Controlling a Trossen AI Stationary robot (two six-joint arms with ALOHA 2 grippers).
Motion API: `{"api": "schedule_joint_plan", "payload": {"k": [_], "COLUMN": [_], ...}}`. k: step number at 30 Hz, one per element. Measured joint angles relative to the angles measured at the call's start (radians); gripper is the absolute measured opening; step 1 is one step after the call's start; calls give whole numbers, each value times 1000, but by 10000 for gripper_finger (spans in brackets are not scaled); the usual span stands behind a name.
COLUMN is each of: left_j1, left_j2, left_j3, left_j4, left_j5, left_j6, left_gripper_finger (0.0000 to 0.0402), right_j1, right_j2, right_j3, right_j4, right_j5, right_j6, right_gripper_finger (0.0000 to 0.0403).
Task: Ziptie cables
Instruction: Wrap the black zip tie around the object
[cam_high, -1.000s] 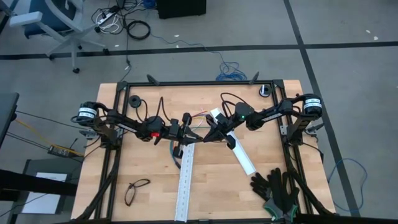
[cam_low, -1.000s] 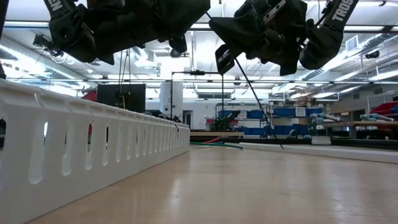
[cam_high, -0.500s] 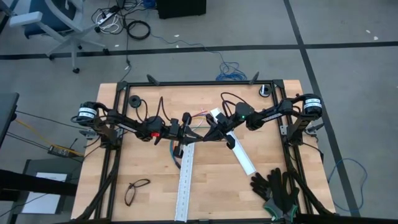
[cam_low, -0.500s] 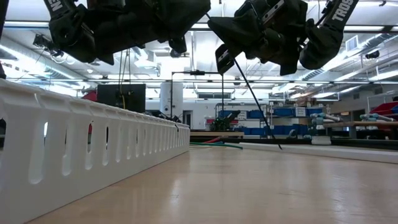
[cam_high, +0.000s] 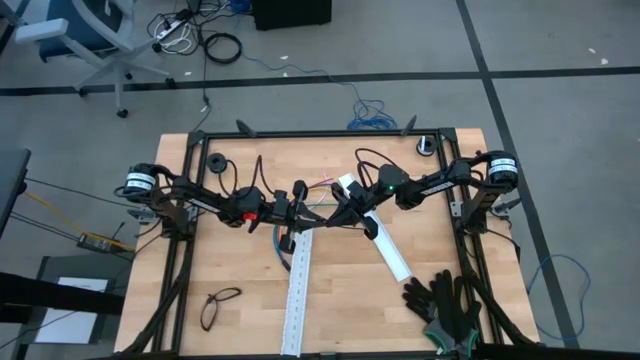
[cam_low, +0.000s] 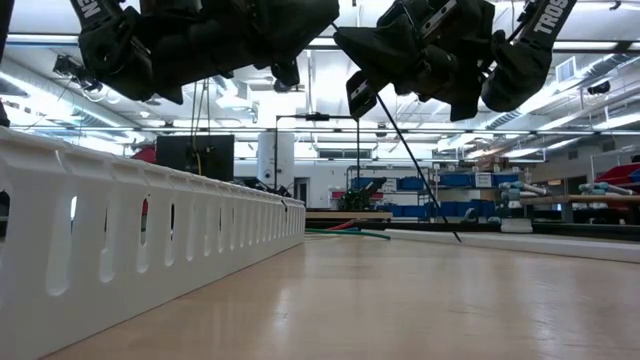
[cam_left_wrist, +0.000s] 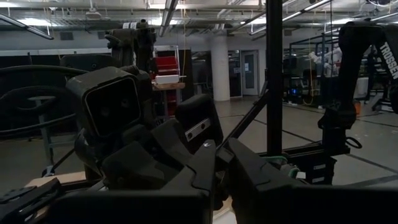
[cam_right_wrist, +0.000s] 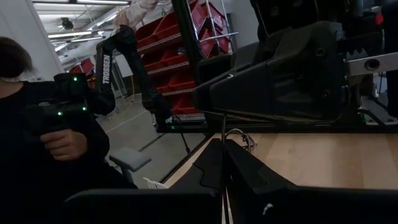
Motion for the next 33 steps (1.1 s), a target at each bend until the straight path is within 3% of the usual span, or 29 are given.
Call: {"api": "schedule_joint_plan", "payload": {"k": [33], "left_j1": [0], "left_j2": [0], "left_j3": [0], "left_j4": [-44], "left_j5": [-34], "left_j6": [0], "left_gripper_finger": [46], "right_j1": [0], "right_j2": [-1], "right_j3": [0], "right_j4": [19], "right_j5": [13], "right_j6": [-18], "right_gripper_finger": [0]}}
